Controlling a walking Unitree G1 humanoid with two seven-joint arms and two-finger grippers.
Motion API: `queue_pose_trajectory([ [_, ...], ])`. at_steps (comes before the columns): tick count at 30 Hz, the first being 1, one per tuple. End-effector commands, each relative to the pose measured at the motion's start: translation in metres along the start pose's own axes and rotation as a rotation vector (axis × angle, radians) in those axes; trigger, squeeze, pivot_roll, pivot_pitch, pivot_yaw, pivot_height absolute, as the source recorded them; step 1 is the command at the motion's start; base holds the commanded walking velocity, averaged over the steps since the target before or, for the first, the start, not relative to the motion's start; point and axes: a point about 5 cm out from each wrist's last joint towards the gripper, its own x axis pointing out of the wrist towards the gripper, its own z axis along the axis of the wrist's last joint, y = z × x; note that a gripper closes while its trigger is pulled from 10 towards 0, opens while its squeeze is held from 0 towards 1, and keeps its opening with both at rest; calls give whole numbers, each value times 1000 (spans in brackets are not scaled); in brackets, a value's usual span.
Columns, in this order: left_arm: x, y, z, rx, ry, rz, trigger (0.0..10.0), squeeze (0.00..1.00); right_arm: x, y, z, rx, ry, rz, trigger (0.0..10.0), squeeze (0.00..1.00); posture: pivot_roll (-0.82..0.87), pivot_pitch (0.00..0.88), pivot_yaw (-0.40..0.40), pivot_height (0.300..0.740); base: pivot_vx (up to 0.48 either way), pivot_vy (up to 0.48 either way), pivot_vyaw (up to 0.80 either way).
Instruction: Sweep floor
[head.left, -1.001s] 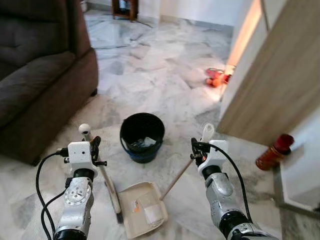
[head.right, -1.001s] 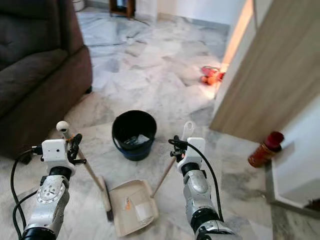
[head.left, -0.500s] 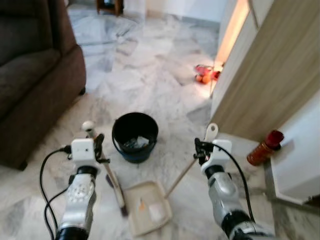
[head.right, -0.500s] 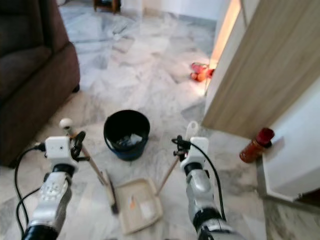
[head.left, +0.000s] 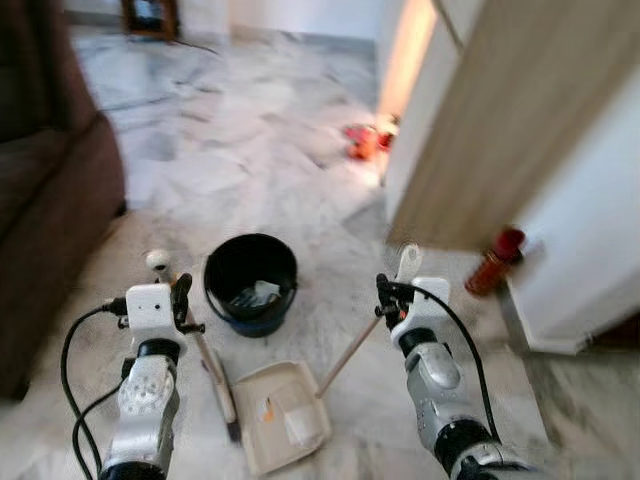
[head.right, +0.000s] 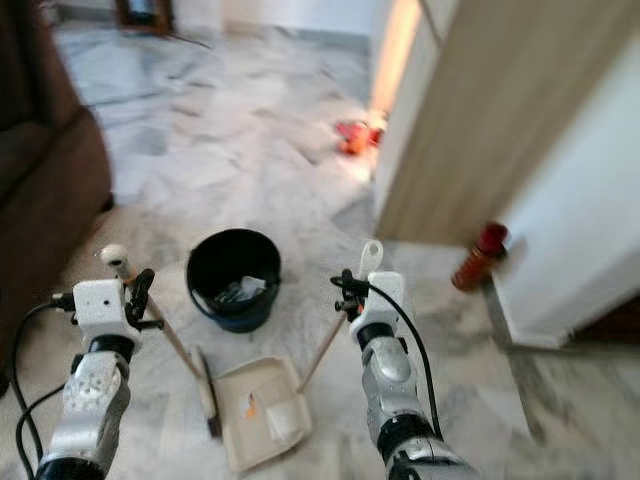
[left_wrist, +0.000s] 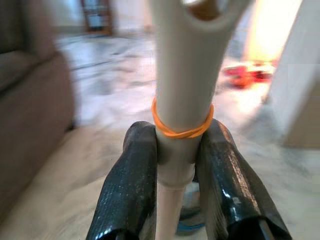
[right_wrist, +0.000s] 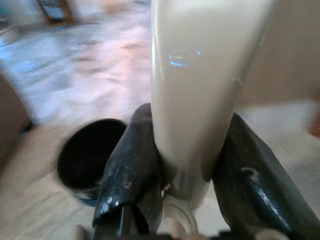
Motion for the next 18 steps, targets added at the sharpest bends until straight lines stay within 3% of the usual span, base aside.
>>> queue_pose_trajectory([
  [1, -2, 2, 2, -4, -17, 5, 10000, 0, 3, 1, 5, -6, -22, 3, 10000, 0, 138, 94, -43, 740, 0, 0, -781],
  [6, -2, 2, 2, -8, -15, 6, 10000, 0, 3, 2, 6, -8, -29, 5, 10000, 0, 138, 92, -44, 740, 0, 0, 0],
  [13, -2, 1, 2, -7, -14, 5, 10000, 0, 3, 3, 7, -13, -34, 10, 10000, 0, 137, 92, -44, 740, 0, 287, 0],
  [18, -2, 1, 2, -5, -13, 4, 10000, 0, 2, 5, 7, -47, -40, 34, 10000, 0, 136, 98, -43, 740, 0, 0, 126],
])
